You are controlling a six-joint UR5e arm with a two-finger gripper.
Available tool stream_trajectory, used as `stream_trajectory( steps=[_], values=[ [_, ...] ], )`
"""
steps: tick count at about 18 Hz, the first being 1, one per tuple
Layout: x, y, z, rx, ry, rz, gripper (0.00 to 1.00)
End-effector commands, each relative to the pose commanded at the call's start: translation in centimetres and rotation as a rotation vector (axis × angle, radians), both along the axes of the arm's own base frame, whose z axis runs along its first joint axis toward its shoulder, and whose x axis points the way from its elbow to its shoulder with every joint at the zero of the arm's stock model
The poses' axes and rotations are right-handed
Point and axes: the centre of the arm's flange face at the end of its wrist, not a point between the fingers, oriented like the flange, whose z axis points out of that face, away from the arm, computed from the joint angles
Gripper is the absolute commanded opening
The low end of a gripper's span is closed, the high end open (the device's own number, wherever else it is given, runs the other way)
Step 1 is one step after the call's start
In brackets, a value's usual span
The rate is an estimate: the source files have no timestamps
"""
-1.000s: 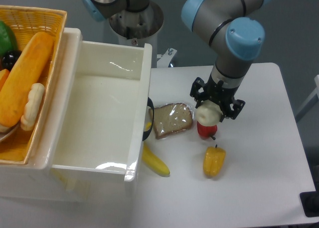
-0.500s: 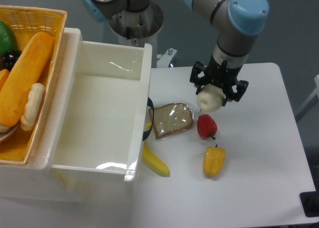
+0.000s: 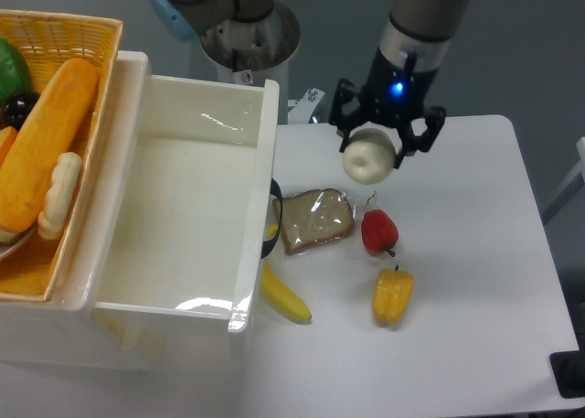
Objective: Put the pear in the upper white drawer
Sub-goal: 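Lift the cream round object up off the table, then carry the cream object over the white drawer and lower it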
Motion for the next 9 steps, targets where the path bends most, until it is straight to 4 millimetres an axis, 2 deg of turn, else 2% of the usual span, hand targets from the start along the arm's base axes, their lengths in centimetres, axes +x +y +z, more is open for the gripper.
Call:
stream_trajectory(
  steps=[3, 6, 9],
  values=[
    [2.2, 0.4, 1.6, 0.020, -0.006, 0.040, 0.56],
    [4.5, 2.3, 1.9, 0.026, -0.040, 0.066, 0.56],
    [6.1, 3.2, 2.2, 0.031, -0.070, 0.103, 0.56]
  ],
)
